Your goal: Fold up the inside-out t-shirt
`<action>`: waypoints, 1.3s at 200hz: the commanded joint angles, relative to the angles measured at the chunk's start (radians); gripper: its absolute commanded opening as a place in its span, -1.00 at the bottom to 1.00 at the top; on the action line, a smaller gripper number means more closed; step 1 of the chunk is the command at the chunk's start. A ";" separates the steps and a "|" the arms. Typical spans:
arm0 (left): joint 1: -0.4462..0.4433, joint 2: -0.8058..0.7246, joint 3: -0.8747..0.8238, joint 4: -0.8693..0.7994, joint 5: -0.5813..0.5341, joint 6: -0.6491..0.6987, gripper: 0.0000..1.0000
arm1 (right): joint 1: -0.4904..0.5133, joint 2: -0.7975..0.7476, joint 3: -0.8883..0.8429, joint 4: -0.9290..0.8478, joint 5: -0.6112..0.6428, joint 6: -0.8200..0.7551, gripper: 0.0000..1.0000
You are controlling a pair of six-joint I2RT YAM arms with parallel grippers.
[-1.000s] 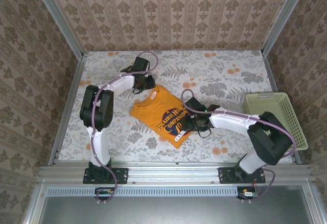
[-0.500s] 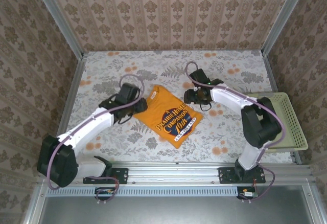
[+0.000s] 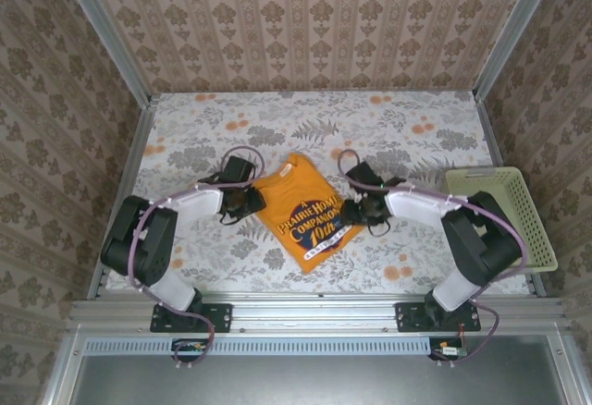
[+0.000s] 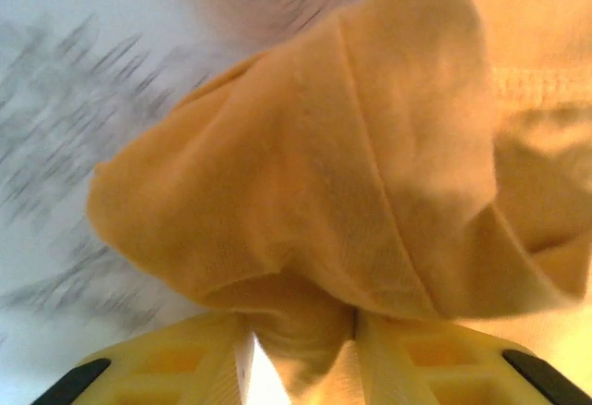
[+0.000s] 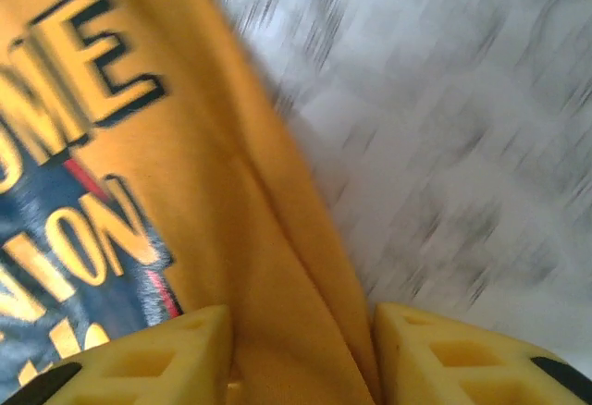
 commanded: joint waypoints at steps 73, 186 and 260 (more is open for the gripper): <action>0.026 0.007 0.212 -0.050 0.062 0.169 -0.17 | 0.004 -0.258 0.004 -0.077 0.092 0.094 0.27; 0.071 0.119 0.143 0.181 0.239 0.152 -0.05 | -0.174 0.255 0.396 -0.003 -0.045 -0.027 0.30; 0.033 0.254 0.187 0.229 0.277 0.142 -0.09 | -0.130 0.420 0.445 0.016 -0.107 -0.023 0.21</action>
